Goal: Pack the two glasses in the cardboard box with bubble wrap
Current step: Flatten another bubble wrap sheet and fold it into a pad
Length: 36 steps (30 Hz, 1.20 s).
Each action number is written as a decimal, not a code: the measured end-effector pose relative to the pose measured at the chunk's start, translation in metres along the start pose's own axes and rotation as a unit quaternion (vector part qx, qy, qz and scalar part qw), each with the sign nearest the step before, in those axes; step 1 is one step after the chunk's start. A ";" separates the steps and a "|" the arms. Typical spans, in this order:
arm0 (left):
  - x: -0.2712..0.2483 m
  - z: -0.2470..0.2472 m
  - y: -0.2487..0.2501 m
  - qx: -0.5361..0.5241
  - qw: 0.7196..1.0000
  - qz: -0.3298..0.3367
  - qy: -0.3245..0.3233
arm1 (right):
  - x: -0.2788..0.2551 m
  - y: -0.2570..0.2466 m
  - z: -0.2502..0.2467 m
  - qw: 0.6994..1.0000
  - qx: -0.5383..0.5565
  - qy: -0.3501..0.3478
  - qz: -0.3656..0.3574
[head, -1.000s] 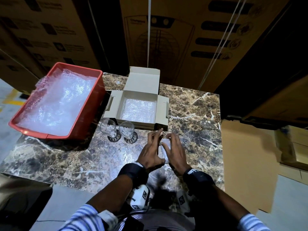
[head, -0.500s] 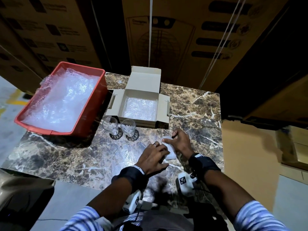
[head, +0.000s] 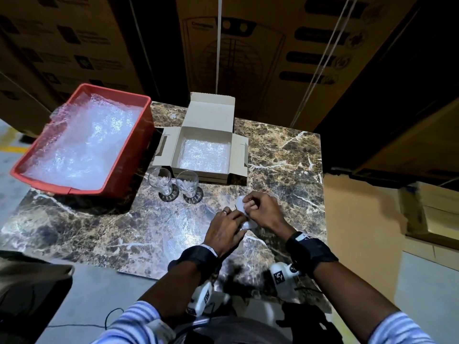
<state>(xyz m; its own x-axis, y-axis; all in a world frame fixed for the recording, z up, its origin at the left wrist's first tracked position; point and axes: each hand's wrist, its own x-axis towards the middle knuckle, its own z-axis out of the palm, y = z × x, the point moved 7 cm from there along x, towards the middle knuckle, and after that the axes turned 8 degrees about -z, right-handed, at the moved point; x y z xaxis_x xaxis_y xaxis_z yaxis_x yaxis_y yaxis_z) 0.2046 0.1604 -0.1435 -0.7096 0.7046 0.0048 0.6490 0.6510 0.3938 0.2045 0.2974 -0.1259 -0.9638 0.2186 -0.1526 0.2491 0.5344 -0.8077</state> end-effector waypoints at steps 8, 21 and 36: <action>-0.007 0.002 -0.004 -0.009 1.000 -0.019 0.006 | 0.009 0.032 0.016 0.999 -0.003 0.013 0.033; -0.001 -0.009 0.016 0.045 0.998 -0.035 -0.008 | 0.032 -0.010 0.010 0.982 -0.166 -0.085 0.038; -0.005 -0.013 0.001 0.027 0.995 0.069 -0.064 | -0.003 0.016 0.002 0.997 -0.051 0.035 0.052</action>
<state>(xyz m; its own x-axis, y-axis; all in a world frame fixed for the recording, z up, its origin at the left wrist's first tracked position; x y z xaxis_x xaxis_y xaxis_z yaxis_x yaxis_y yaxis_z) 0.2057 0.1539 -0.1311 -0.5733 0.8169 -0.0636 0.7544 0.5565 0.3480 0.2111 0.3037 -0.1391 -0.9239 0.3324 -0.1892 0.3594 0.5848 -0.7272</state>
